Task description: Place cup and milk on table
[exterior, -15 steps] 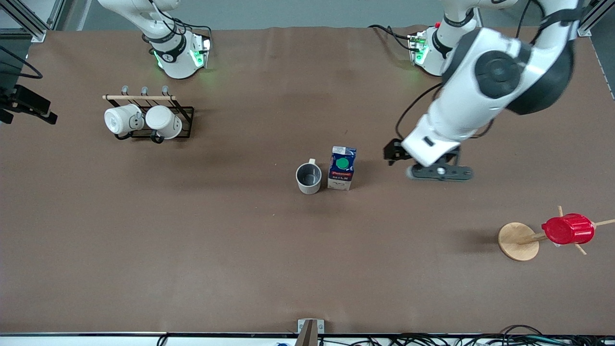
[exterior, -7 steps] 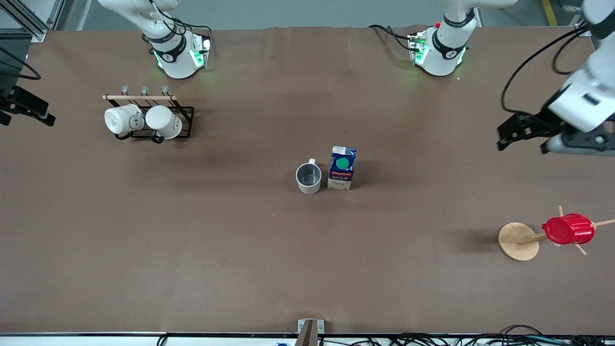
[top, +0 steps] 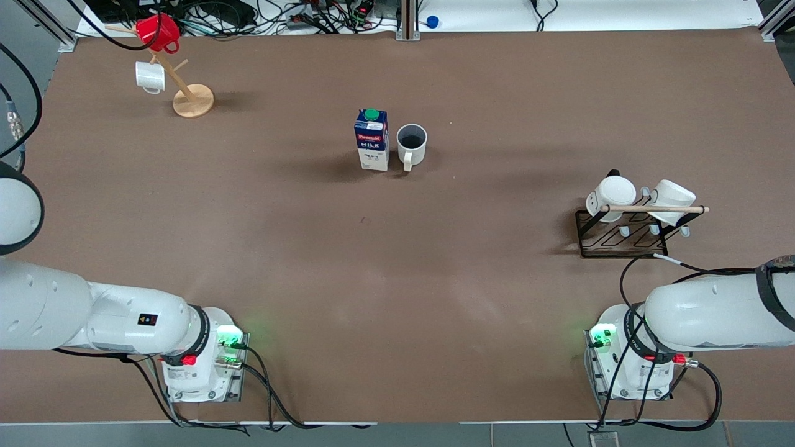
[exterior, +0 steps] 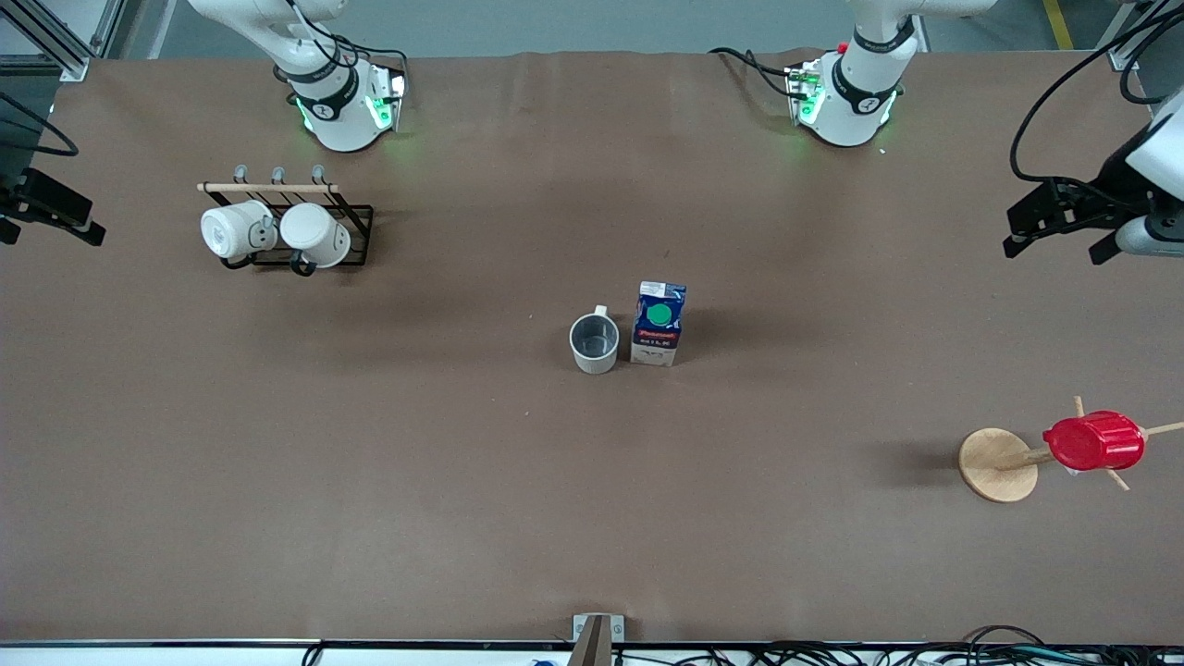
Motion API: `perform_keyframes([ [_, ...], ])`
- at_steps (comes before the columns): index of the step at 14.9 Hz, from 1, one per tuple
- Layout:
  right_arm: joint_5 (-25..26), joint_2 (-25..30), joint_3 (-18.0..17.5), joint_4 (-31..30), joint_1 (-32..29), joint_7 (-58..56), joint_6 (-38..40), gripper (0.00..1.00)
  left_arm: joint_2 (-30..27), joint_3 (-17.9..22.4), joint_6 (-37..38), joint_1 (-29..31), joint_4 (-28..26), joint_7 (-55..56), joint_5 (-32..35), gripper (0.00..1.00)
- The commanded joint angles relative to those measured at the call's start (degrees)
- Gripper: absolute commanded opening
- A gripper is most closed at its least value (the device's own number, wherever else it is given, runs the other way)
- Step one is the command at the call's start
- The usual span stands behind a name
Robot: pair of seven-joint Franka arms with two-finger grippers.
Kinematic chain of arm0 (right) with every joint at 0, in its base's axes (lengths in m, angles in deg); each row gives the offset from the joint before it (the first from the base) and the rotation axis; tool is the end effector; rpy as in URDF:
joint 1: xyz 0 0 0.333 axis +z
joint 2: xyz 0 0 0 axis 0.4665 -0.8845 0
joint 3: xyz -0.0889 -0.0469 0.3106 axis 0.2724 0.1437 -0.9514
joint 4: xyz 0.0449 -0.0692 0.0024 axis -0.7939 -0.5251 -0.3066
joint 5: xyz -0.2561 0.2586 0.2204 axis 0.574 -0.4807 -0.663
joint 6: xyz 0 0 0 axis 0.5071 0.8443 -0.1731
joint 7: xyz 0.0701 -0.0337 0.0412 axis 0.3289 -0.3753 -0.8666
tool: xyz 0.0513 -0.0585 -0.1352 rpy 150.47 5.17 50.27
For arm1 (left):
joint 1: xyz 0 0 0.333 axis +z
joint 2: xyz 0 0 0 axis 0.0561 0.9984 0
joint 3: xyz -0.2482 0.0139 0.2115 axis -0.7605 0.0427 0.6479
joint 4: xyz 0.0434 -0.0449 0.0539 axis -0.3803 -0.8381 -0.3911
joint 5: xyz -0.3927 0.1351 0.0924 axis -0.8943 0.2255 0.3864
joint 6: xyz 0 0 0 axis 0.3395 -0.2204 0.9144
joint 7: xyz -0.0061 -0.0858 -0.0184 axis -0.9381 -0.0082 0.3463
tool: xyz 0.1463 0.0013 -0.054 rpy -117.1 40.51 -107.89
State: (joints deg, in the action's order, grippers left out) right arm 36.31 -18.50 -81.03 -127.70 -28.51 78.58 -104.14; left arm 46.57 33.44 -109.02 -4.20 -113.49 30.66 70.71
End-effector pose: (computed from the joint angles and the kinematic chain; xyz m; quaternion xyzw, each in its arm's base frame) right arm 0.5811 -0.0396 0.6283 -0.9997 0.0230 -0.0063 0.0101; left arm 0.5810 -0.0534 0.5938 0.9981 -0.0439 0.0399 0.0177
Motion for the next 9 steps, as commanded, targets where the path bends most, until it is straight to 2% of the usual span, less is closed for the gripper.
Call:
perform_keyframes([
  [1,0.45,0.82,-0.23,-1.05,-0.62,-0.15,-0.7,1.0,-1.52,-1.58,1.3,0.38,-1.18,1.93,0.99,1.0],
  [9,0.45,0.74,-0.32,-1.05,-0.71,-0.15,-0.78,1.0,-0.12,-2.11,0.87,1.61,-0.57,0.87,2.14,1.0],
])
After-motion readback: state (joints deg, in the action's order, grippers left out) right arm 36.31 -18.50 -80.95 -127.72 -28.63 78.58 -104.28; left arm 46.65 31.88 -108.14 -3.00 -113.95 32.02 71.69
